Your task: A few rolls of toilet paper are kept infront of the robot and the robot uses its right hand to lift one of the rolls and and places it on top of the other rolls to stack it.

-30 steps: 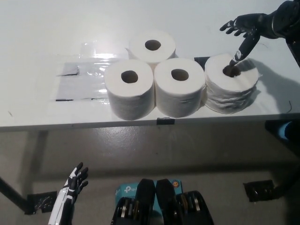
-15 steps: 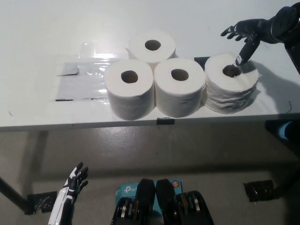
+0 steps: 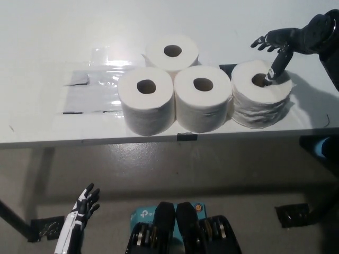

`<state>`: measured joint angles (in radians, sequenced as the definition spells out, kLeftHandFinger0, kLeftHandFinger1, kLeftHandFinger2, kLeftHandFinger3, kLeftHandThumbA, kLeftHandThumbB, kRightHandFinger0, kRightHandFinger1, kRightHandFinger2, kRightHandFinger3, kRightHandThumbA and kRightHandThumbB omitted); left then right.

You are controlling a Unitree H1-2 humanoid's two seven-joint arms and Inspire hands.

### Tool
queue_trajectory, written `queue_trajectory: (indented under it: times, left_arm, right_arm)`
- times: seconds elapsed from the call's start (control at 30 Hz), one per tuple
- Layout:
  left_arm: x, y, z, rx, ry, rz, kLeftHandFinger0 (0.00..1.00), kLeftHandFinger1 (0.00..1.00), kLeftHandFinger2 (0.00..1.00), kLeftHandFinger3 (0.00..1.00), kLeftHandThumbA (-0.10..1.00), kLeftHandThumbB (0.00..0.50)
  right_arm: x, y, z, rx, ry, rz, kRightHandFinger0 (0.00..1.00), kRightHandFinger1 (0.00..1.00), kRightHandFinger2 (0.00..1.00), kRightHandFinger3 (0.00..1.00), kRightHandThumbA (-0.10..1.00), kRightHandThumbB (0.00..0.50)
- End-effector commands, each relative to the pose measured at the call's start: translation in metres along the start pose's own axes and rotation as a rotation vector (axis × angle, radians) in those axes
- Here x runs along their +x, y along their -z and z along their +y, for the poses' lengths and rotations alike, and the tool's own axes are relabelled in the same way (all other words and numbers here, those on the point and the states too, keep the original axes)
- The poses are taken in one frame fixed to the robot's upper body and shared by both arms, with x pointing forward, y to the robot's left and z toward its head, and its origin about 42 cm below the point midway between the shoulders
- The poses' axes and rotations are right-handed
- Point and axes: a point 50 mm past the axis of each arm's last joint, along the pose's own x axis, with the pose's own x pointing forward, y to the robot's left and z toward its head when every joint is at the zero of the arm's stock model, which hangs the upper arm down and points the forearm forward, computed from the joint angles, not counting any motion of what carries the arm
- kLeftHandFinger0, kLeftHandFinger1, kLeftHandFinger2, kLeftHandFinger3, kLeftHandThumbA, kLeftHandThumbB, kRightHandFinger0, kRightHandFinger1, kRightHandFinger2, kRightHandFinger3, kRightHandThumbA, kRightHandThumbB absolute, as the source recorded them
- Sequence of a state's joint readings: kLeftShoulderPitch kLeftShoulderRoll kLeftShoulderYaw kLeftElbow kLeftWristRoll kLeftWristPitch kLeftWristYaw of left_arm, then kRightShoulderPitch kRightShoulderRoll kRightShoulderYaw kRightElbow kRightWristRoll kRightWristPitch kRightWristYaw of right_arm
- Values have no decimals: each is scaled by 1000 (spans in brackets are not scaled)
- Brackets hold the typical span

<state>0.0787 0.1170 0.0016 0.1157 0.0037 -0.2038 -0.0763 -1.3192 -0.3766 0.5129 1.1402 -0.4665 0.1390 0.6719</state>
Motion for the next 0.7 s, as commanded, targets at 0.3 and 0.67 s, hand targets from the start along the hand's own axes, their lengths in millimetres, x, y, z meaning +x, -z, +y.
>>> queue_trajectory:
  times: [0.3,0.67]
  left_arm:
    - [1,-9,2,7,13,-63,1000,1000,1000,1000,1000,187]
    - [1,-11,2,9,11,-66,1000,1000,1000,1000,1000,160]
  right_arm:
    - [-2,-7,-15,-62,95,15,1000,1000,1000,1000,895,334]
    - [4,-13,-11,-24,97,7,1000,1000,1000,1000,865,358]
